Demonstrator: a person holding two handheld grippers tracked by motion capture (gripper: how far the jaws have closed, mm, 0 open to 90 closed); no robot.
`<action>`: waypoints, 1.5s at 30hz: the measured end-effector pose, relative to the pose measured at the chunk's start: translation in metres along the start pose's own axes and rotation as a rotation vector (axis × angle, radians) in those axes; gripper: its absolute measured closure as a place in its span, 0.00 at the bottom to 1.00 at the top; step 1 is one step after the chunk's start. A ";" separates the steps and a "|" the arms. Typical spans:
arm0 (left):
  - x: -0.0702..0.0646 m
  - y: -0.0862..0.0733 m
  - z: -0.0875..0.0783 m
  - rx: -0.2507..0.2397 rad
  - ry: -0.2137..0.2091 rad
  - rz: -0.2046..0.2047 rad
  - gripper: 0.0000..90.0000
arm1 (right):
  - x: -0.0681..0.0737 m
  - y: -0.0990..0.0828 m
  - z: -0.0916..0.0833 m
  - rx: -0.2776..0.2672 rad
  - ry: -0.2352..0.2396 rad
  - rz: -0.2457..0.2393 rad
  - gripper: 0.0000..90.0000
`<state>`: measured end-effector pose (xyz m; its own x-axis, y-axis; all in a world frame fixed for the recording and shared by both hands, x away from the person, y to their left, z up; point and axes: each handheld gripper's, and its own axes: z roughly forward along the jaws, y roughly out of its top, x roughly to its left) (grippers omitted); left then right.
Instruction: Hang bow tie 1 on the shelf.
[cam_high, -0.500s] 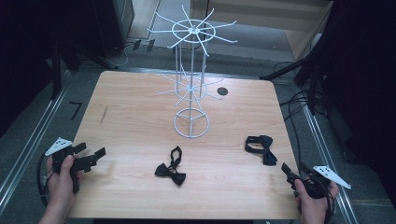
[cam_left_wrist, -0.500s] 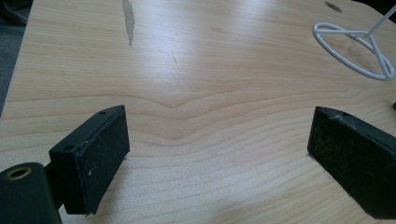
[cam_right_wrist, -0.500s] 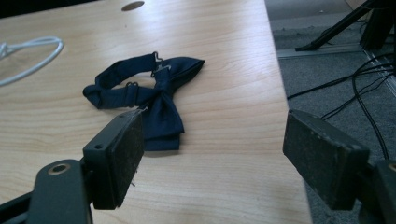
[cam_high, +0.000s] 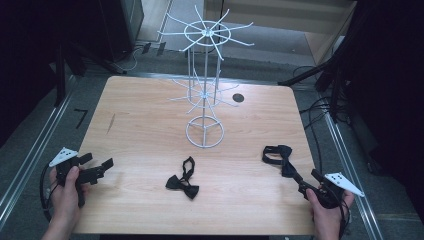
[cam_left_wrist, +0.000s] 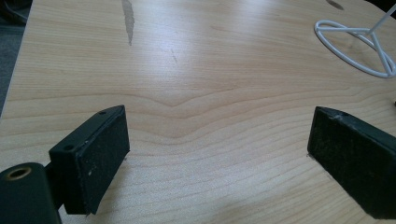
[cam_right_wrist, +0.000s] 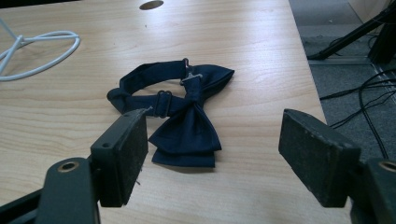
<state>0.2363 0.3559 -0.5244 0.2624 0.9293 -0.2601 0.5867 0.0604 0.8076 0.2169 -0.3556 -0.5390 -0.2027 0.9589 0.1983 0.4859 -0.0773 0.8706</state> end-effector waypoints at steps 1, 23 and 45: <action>0.000 0.000 0.000 0.000 0.000 0.002 0.07 | 0.002 0.001 0.003 -0.001 -0.005 0.001 0.29; -0.001 0.000 0.001 0.003 0.001 0.006 0.07 | 0.015 0.009 0.042 0.042 -0.008 0.017 0.37; -0.001 0.000 0.001 0.003 -0.001 0.006 0.07 | 0.017 0.014 0.066 0.177 -0.066 0.068 0.58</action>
<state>0.2368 0.3548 -0.5244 0.2665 0.9292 -0.2560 0.5872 0.0541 0.8077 0.2765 -0.3221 -0.5527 -0.1106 0.9695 0.2188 0.6399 -0.0990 0.7621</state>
